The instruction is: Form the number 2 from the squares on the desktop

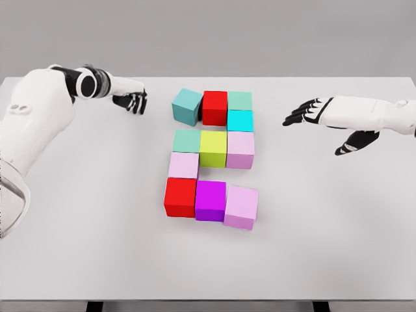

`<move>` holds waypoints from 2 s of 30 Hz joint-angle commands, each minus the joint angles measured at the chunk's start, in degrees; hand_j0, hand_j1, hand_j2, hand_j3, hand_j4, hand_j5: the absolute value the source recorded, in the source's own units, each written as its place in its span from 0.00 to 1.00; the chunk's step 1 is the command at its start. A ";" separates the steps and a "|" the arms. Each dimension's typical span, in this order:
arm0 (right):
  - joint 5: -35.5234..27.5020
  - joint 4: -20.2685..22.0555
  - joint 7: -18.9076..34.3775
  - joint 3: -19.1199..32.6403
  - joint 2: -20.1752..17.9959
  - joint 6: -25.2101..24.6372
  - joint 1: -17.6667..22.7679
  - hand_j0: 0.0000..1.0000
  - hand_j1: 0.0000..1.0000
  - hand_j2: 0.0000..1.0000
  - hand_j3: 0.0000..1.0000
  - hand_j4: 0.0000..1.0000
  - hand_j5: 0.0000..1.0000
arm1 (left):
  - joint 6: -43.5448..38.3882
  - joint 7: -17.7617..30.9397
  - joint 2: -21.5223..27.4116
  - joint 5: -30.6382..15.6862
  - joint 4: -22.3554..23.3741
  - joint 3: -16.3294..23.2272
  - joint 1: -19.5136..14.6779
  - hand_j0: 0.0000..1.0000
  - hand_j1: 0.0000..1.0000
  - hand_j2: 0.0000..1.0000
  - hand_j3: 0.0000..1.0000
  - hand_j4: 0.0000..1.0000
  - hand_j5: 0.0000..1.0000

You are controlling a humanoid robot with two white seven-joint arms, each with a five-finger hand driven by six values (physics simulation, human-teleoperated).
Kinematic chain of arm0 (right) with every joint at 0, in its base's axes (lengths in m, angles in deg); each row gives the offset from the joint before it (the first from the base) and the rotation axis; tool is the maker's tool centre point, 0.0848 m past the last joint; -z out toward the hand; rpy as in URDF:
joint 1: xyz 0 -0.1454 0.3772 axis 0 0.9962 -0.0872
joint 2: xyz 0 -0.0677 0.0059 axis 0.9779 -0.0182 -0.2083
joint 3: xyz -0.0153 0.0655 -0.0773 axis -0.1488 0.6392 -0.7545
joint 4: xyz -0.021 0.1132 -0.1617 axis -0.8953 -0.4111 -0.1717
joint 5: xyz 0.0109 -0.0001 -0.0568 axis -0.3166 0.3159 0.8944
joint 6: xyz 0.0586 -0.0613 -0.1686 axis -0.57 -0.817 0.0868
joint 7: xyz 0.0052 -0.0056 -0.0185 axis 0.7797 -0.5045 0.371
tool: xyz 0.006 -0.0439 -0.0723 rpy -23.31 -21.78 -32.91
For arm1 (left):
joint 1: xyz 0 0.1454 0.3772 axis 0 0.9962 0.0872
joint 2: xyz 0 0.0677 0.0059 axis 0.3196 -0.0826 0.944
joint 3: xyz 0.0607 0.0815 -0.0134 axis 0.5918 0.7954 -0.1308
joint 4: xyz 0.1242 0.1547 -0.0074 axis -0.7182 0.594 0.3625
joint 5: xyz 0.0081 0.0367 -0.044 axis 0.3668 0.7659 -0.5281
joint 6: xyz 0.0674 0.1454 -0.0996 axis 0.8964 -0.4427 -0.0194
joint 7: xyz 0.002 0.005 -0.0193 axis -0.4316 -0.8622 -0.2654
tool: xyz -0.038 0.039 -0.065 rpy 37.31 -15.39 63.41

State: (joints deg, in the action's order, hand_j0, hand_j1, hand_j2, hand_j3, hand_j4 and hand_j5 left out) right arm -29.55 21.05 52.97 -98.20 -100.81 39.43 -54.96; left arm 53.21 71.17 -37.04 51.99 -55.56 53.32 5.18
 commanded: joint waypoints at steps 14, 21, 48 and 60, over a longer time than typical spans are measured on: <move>-0.36 0.02 -0.03 0.03 0.02 -0.16 -0.09 1.00 1.00 1.00 1.00 1.00 1.00 | -0.21 -0.01 -4.46 0.36 2.65 -0.80 -0.88 0.35 0.35 0.35 0.35 0.35 0.35; -0.36 0.02 -0.03 0.03 0.02 -0.16 -0.09 1.00 1.00 1.00 1.00 1.00 1.00 | 0.15 -0.01 -5.08 0.27 2.30 -0.80 -1.23 0.35 0.35 0.35 0.35 0.35 0.35; -0.36 0.54 -0.03 0.03 0.02 -0.16 0.00 1.00 1.00 1.00 1.00 1.00 1.00 | 2.08 -0.01 -4.90 -0.87 1.86 -0.81 -2.64 0.35 0.35 0.35 0.35 0.35 0.35; -0.27 1.07 -0.03 -0.05 0.02 -0.16 0.00 1.00 1.00 1.00 1.00 1.00 1.00 | 1.29 -0.01 -5.08 -0.44 2.04 -0.01 -1.93 0.35 0.35 0.35 0.35 0.35 0.35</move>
State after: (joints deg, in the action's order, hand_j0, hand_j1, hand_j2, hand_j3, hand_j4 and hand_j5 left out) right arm -29.48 22.01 52.97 -98.21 -100.73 39.43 -54.96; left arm 54.56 71.17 -42.13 51.57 -53.43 53.36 3.25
